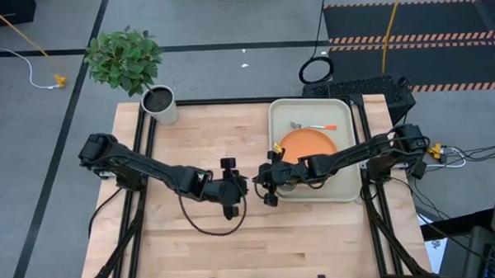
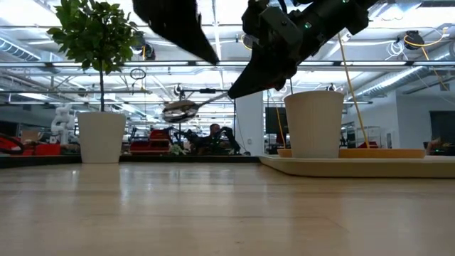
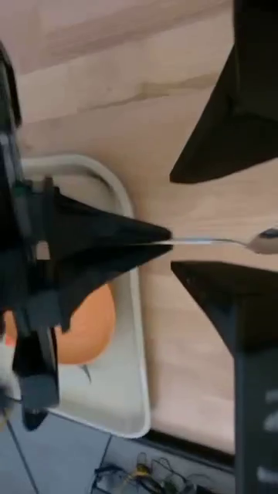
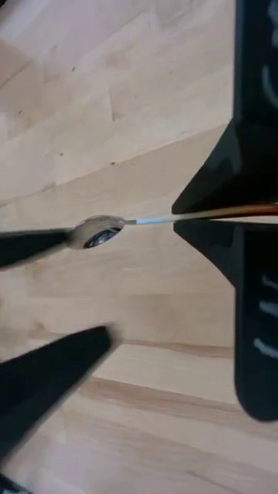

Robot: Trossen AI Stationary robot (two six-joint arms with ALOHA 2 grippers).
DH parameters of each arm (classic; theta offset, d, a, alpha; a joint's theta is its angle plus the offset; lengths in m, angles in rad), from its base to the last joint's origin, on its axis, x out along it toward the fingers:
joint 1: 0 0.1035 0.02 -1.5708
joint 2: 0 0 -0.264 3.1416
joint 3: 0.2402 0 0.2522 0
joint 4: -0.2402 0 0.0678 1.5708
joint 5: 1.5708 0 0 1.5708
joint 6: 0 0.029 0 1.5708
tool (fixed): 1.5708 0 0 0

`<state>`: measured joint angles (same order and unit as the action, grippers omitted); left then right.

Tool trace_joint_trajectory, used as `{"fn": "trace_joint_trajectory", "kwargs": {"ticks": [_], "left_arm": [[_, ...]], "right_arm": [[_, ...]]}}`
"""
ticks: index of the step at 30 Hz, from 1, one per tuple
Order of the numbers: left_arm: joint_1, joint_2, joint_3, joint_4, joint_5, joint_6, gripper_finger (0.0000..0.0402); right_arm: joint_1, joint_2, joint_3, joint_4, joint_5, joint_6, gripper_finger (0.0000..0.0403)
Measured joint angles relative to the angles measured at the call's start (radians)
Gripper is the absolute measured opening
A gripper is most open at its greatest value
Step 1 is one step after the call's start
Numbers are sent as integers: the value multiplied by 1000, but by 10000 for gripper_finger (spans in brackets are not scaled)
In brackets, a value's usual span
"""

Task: Pick and place plate/cup/fork/spoon on tray
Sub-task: Put the orange spoon on the gray tray to the top of the orange fork

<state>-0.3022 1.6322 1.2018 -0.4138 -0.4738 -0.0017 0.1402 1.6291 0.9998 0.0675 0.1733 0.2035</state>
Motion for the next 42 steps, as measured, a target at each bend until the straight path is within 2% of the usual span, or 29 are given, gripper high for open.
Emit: {"fn": "trace_joint_trajectory", "kwargs": {"ticks": [2,6,12,15,19,25,27,29,35,39,42], "left_arm": [[-11,-33,24,-49,-10,-4,194],[-21,-117,49,-41,-61,-1,214],[-5,-220,46,-66,-143,17,204],[9,-243,44,-88,-147,30,194],[36,-246,40,-89,-148,28,187],[100,-244,18,-11,-147,101,186],[128,-244,17,30,-147,138,186],[153,-244,17,79,-139,165,186],[226,-241,17,124,-3,167,186],[239,-231,15,97,24,150,186],[238,-225,16,106,26,153,186]], "right_arm": [[-5,-11,-1,-1,-19,-7,0],[-16,-68,0,-63,-22,-33,1],[-66,-199,0,-213,-20,-100,1],[-119,-282,0,-291,-20,-122,1],[-228,-402,0,-443,-18,-163,1],[-478,-538,0,-606,-25,-230,1],[-582,-557,-1,-597,-78,-252,1],[-695,-562,-1,-588,-176,-271,1],[-1003,-469,-1,-536,-549,-307,0],[-1131,-346,-1,-537,-707,-332,0],[-1185,-245,-1,-542,-780,-358,0]]}}
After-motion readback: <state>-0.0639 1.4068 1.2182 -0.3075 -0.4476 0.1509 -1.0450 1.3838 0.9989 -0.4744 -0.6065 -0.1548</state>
